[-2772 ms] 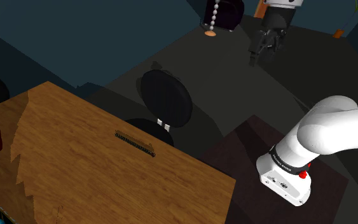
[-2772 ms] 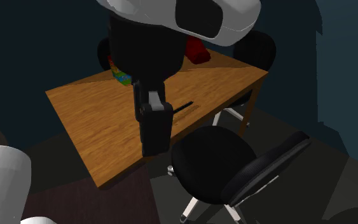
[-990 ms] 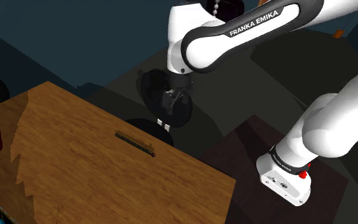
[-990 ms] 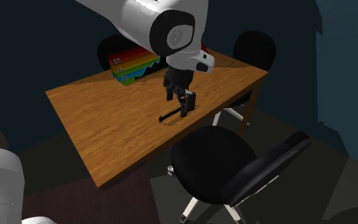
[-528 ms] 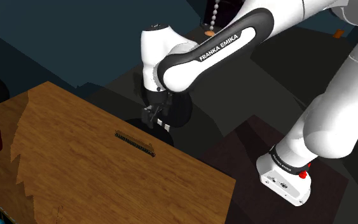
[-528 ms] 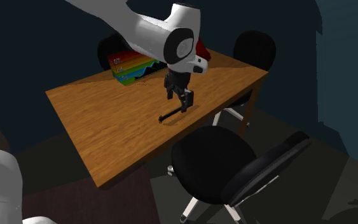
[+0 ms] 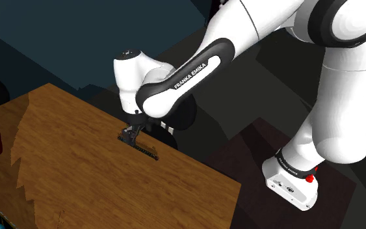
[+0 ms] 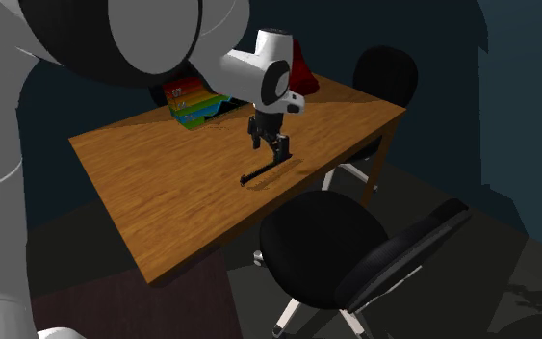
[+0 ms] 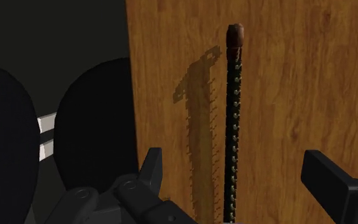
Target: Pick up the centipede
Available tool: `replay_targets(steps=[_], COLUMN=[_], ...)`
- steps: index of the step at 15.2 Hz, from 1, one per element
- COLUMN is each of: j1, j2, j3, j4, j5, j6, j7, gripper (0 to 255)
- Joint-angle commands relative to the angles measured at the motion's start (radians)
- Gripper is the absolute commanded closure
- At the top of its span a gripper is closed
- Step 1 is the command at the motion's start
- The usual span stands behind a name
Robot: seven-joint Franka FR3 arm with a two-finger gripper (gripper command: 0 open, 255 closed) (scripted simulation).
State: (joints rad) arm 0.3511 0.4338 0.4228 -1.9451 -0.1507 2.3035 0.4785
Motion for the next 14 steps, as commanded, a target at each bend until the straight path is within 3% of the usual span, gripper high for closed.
replay_targets(steps=[1,10,11,14], j1=[0.034,0.053,0.053,0.053], j2=[0.072,0.143,0.142,0.142], j3=[-0.011,-0.036,-0.036,-0.036], j4=[0.066,0.062,0.061,0.061], j5=[-0.037,-0.069,-0.069,-0.069], j6=[0.002,0.074,0.075,0.075], j7=[0.018,0.034,0.035,0.034], gripper=[0,0,255,255])
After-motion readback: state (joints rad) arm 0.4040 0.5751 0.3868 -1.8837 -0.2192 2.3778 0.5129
